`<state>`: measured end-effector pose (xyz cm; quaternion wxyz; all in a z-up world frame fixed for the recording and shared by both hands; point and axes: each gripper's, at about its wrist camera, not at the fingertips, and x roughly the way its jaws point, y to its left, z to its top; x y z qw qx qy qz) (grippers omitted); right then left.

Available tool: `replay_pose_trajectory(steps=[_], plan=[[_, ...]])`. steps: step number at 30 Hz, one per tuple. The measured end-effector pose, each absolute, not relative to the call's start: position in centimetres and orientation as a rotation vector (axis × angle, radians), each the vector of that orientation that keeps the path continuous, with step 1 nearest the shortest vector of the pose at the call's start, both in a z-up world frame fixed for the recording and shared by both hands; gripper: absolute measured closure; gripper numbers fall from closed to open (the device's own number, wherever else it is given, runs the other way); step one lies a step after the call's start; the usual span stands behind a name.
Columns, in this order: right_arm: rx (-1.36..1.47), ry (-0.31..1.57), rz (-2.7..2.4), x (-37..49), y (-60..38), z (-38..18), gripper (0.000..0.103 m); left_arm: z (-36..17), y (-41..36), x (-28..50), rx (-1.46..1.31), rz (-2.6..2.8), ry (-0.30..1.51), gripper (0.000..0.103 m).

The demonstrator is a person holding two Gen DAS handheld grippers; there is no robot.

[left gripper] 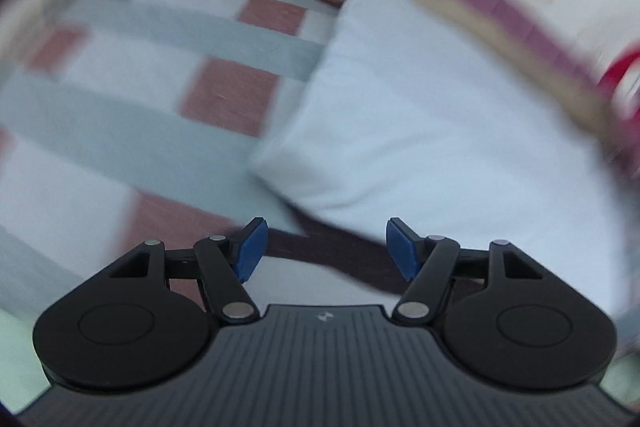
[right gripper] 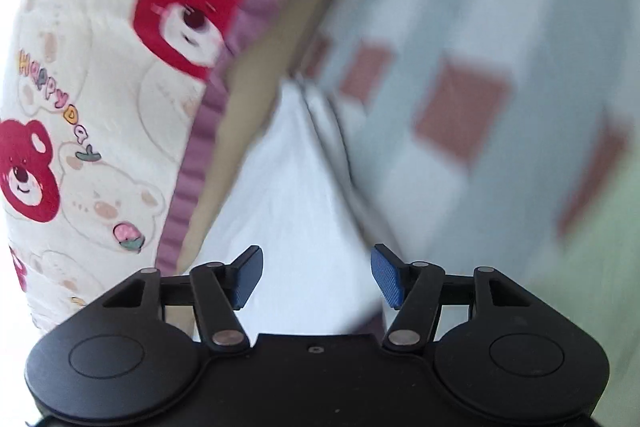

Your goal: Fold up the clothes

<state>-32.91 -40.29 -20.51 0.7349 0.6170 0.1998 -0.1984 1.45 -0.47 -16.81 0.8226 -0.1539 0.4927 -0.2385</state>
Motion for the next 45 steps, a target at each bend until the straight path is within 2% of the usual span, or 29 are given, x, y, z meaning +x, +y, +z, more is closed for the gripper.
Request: replay_pose_trajectory(steps=[3, 10, 11, 12, 14, 16, 18, 21, 25, 28, 29, 31, 34, 35, 36, 37, 38, 39, 43, 45], plan=[[1.239, 0.526, -0.502, -30.9, -39.5, -20.3, 0.037, -18.0, 0.0, 1.2, -0.453, -0.487, 1.044, 0.038], [1.226, 0.375, -0.575, -28.1, -39.9, -21.0, 0.031, -18.0, -0.7, 0.8, -0.391, -0.423, 0.938, 0.038], [1.197, 0.37, -0.571, -27.6, -39.7, -20.9, 0.035, -18.1, -1.1, 0.9, -0.374, -0.413, 0.921, 0.036], [1.166, 0.365, -0.565, -27.1, -39.5, -20.8, 0.087, -18.1, -1.6, 1.0, -0.358, -0.403, 0.904, 0.03], [1.091, 0.333, -0.544, -27.4, -39.8, -19.2, 0.095, -18.3, -2.7, 1.3, -0.267, -0.437, 0.852, 0.021], [0.997, 0.271, -0.561, -29.1, -39.5, -17.0, 0.097, -18.4, -3.2, 1.1, -0.217, -0.428, 0.823, 0.021], [0.928, 0.343, -0.582, -29.4, -39.8, -17.0, 0.099, -18.2, -2.9, 1.0, -0.237, -0.431, 0.835, 0.021], [0.93, 0.473, -0.622, -29.0, -40.3, -18.6, 0.098, -18.3, -1.6, 1.5, -0.319, -0.42, 0.868, 0.021], [0.979, 0.466, -0.634, -28.6, -40.2, -19.5, 0.094, -18.5, -0.1, 2.2, -0.454, -0.375, 0.889, 0.023], [1.023, 0.462, -0.655, -29.1, -40.3, -20.0, 0.079, -18.9, 0.0, 2.7, -0.501, -0.366, 0.881, 0.024], [1.057, 0.454, -0.662, -29.8, -40.4, -20.4, 0.068, -19.0, -0.2, 2.9, -0.488, -0.365, 0.87, 0.024], [1.128, 0.427, -0.662, -31.0, -40.4, -21.2, 0.064, -19.1, -0.8, 3.3, -0.459, -0.362, 0.85, 0.023], [1.155, 0.389, -0.636, -31.2, -40.1, -21.6, 0.052, -19.1, -1.7, 3.8, -0.398, -0.355, 0.825, 0.024], [1.139, 0.383, -0.628, -30.8, -40.0, -21.7, 0.046, -19.0, -1.9, 3.9, -0.374, -0.364, 0.819, 0.039], [1.117, 0.375, -0.618, -30.4, -39.9, -21.7, 0.041, -19.0, -2.1, 4.0, -0.351, -0.375, 0.823, 0.083], [1.092, 0.377, -0.594, -29.9, -39.9, -21.8, 0.041, -19.0, -2.2, 4.1, -0.338, -0.39, 0.833, 0.095], [1.066, 0.381, -0.569, -29.4, -39.8, -21.9, 0.053, -18.7, -1.9, 4.0, -0.348, -0.384, 0.816, 0.095], [1.022, 0.391, -0.533, -28.9, -39.9, -21.6, 0.092, -18.2, -1.5, 3.7, -0.351, -0.372, 0.787, 0.095], [0.925, 0.302, -0.488, -30.2, -40.2, -18.4, 0.094, -14.9, -0.6, 2.2, -0.257, -0.394, 0.671, 0.095], [0.903, 0.332, -0.494, -30.6, -40.3, -17.6, 0.095, -13.5, -0.5, 1.2, -0.172, -0.409, 0.624, 0.096]])
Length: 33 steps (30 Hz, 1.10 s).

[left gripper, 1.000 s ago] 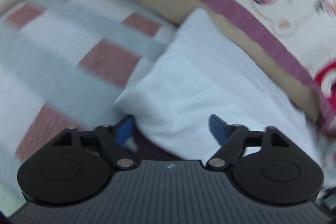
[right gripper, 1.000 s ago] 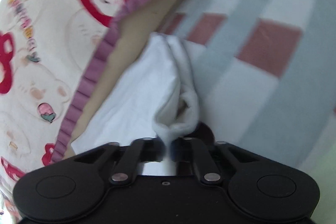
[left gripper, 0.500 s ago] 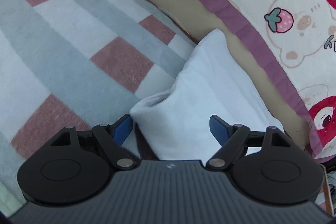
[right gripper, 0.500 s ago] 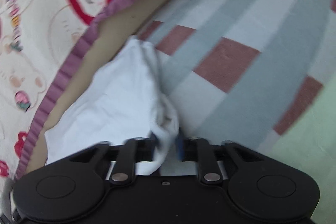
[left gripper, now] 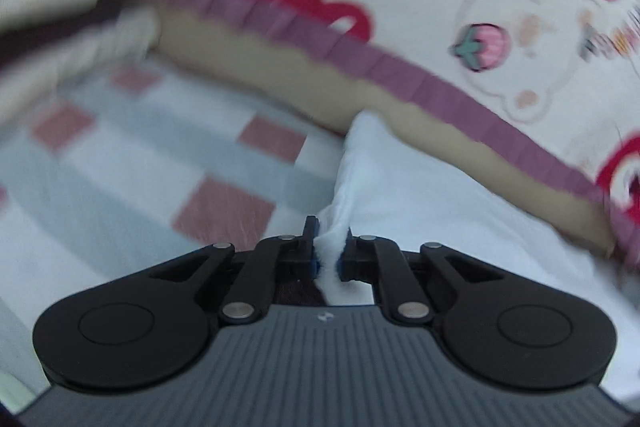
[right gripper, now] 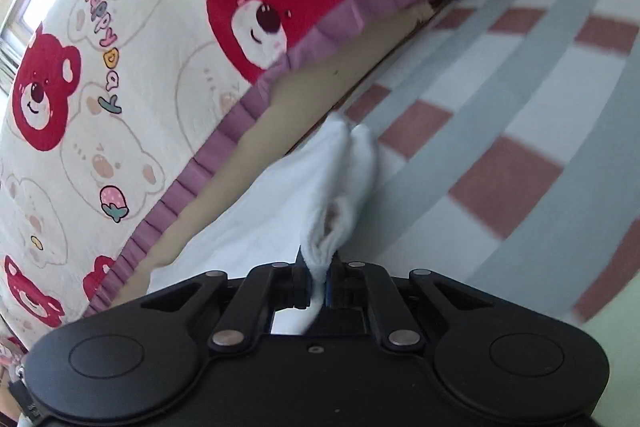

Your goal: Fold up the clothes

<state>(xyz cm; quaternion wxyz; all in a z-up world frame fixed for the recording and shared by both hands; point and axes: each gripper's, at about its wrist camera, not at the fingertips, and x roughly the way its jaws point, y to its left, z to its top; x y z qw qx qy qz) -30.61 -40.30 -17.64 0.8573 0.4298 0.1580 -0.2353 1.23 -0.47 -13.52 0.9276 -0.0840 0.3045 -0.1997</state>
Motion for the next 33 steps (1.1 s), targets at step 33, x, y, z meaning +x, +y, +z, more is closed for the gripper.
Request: replay_pose_trajectory(steps=[33], plan=[[0.771, 0.404, -0.444, -33.1, -36.7, -15.6, 0.095, -14.2, -9.6, -8.7, 0.119, -0.845, 0.721, 0.074]])
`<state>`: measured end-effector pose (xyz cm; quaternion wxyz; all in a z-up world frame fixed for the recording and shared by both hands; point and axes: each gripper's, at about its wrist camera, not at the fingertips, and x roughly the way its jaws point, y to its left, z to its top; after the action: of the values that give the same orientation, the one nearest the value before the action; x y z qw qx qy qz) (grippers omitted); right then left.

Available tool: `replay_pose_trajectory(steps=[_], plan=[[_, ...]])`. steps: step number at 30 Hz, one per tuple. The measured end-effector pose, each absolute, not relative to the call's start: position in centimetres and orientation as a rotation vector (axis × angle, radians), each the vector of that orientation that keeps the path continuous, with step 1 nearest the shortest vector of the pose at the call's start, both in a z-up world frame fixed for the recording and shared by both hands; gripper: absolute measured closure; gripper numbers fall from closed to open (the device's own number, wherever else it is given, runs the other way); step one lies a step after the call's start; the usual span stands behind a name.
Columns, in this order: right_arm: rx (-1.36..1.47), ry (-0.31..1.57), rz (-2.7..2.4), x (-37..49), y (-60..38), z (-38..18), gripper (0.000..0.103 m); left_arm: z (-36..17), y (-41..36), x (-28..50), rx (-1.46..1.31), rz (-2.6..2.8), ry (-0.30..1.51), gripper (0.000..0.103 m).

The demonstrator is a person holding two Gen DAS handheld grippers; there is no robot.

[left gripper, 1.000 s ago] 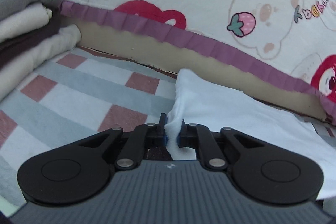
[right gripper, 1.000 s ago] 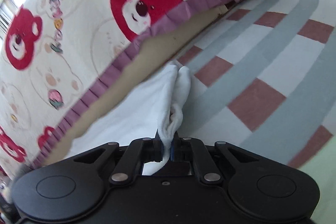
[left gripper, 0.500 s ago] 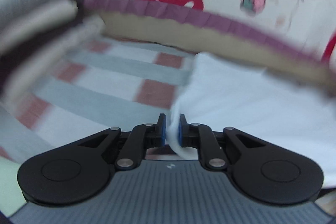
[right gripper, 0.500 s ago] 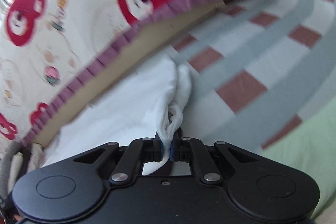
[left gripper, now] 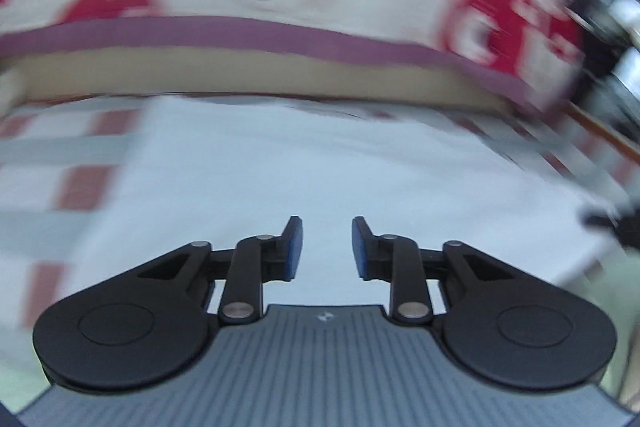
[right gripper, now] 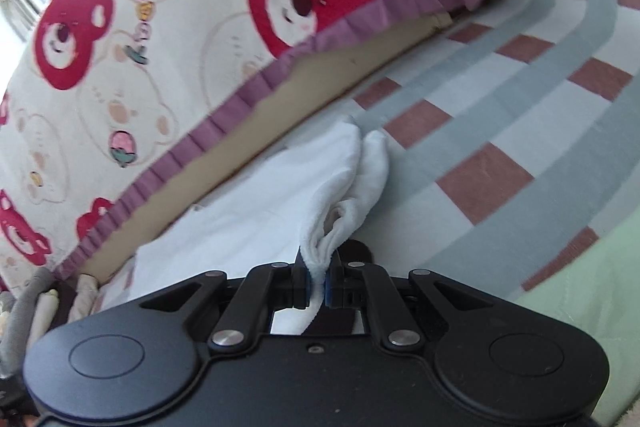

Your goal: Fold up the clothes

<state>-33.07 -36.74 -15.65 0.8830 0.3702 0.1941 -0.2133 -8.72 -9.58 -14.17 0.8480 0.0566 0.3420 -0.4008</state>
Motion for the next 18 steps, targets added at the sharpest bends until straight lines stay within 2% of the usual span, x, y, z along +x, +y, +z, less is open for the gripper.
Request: replay_pose_trajectory(steps=[5, 9, 14, 18], plan=[[0.777, 0.348, -0.389, -33.3, -36.6, -15.3, 0.095, -18.0, -13.7, -9.8, 0.286, -0.844, 0.867, 0.074], [0.766, 0.393, -0.369, -32.3, -35.4, -14.6, 0.094, -17.6, -10.9, -9.6, 0.271, -0.779, 0.835, 0.073], [0.752, 0.355, -0.288, -28.7, -33.8, -11.6, 0.094, -17.1, -6.2, -7.0, 0.07, -0.67, 0.901, 0.073], [0.7, 0.376, -0.092, -22.3, -30.0, -7.4, 0.094, -15.9, -2.2, -4.7, 0.044, -0.479, 0.787, 0.075]])
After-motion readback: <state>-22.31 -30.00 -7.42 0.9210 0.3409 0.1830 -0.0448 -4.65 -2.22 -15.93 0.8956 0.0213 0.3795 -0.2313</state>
